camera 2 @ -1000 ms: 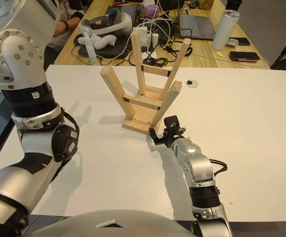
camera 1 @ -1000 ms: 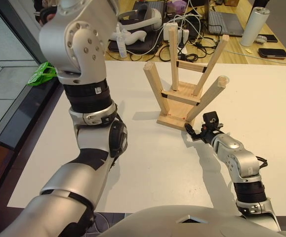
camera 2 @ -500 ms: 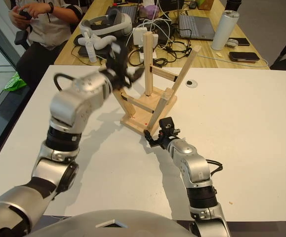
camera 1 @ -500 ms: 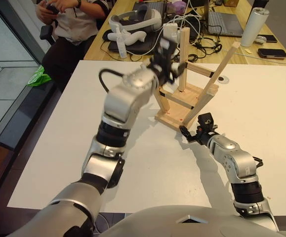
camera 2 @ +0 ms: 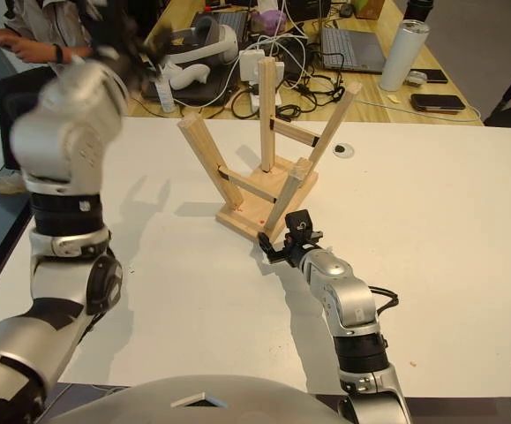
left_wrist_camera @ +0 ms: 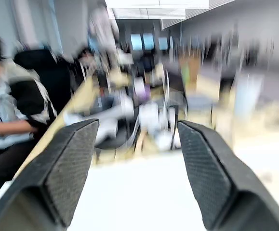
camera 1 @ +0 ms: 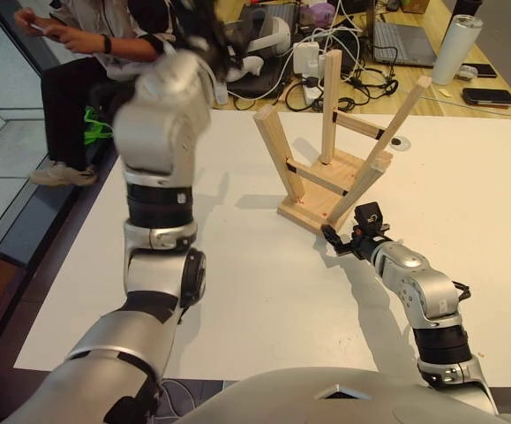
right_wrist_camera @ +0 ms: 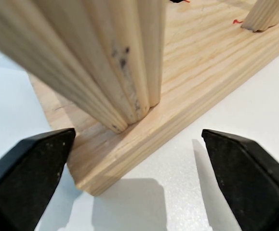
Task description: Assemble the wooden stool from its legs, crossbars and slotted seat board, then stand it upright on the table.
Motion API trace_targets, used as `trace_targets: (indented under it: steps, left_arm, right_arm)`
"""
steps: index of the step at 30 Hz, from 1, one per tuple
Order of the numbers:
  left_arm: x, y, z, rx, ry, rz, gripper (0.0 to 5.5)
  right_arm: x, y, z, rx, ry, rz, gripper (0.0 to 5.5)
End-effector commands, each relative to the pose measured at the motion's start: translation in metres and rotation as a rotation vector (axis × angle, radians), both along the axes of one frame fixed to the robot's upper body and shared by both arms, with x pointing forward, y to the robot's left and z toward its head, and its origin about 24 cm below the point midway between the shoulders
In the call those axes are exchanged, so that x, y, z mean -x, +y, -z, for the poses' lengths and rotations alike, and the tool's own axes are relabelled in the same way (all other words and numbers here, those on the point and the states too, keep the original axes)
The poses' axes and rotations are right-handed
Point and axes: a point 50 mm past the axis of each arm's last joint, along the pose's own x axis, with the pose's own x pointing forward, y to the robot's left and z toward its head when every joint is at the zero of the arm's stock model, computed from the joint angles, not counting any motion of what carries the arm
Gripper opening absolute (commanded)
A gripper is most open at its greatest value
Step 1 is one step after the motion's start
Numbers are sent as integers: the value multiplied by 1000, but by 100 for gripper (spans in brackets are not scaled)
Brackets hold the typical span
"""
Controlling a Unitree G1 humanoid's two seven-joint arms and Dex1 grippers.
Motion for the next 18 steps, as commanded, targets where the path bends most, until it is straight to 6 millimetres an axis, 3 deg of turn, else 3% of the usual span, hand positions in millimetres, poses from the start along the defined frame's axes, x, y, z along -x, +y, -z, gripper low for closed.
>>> trace_targets:
  steps: [1, 6, 8, 12, 14, 16, 18]
  left_arm:
    - [21, -24, 73, -235, 272, 163, 299]
    - [8, -25, 21, -49, 86, 99, 299]
    - [5, -21, -16, 68, -32, 80, 299]
    - [12, -2, -111, 318, -330, 65, 299]
    - [16, 9, -140, 381, -428, 49, 299]
    - [10, 11, -133, 365, -403, 30, 299]
    - [-3, 6, -91, 258, -270, -6, 299]
  right_arm:
    - [18, -13, 31, 81, 178, 28, 482]
    - [19, -14, 32, 82, 180, 30, 482]
    - [19, -13, 32, 82, 180, 28, 482]
    - [19, -13, 32, 82, 181, 30, 482]
    - [19, -12, 32, 82, 180, 28, 482]
    - [18, -12, 32, 82, 179, 29, 482]
    - [18, -12, 32, 82, 178, 28, 482]
